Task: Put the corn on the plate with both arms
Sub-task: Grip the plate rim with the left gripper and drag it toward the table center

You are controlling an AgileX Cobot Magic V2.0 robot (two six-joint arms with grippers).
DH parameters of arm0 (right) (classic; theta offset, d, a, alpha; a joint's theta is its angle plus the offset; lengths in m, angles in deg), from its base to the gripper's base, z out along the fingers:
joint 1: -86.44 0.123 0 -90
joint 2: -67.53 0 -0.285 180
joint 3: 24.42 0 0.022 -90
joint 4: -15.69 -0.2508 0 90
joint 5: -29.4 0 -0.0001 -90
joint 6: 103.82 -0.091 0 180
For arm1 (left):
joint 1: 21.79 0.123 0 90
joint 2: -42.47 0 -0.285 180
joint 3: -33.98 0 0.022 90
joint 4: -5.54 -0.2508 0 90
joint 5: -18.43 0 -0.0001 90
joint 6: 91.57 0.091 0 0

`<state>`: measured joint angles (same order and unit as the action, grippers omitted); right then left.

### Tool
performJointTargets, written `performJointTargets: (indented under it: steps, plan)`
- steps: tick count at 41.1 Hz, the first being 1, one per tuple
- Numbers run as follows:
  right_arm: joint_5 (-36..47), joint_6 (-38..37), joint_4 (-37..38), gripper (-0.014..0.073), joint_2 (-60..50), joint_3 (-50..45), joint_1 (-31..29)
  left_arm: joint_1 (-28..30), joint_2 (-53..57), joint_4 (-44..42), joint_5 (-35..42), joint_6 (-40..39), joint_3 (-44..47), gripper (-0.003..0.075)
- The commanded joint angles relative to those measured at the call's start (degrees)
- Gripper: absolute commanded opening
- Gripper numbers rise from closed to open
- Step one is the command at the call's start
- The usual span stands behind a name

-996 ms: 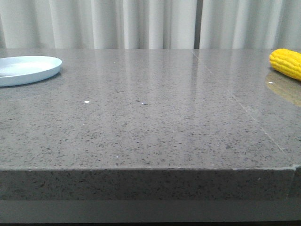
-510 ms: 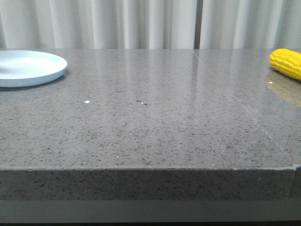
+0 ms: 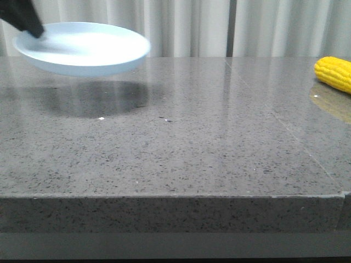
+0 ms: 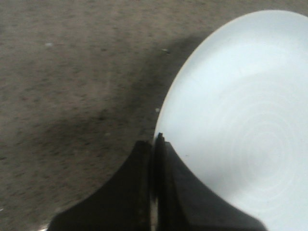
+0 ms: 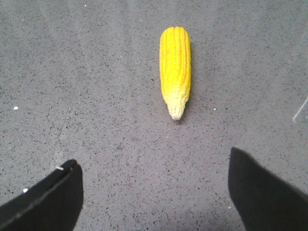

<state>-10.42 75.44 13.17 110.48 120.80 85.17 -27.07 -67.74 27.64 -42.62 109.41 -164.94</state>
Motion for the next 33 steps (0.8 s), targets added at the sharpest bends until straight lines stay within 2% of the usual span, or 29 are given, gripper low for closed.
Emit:
performJointTargets:
  steps: [1,11,20,24,29,33]
  plan:
    - [4.3,0.4,0.2,0.0636,0.4,1.7,-0.3,-4.4,2.1,2.8,2.6,0.1,-1.9,-0.0020]
    - [4.3,0.4,0.2,0.0636,0.4,1.7,-0.3,-11.9,-2.7,2.9,4.1,0.1,-1.9,-0.0020]
    - [4.3,0.4,0.2,0.0636,0.4,1.7,-0.3,-13.4,-5.9,3.5,5.3,-0.5,-1.9,-0.0001]
    - [4.3,0.4,0.2,0.0636,0.4,1.7,-0.3,-13.4,-5.9,3.5,5.3,-0.5,-1.9,0.0120]
    - [4.3,0.4,0.2,0.0636,0.4,1.7,-0.3,-13.4,-5.9,3.4,5.1,-0.5,-1.9,0.0369]
    - [4.3,0.4,0.2,0.0636,0.4,1.7,-0.3,-13.4,-5.0,2.8,5.1,-0.5,-1.9,0.0469]
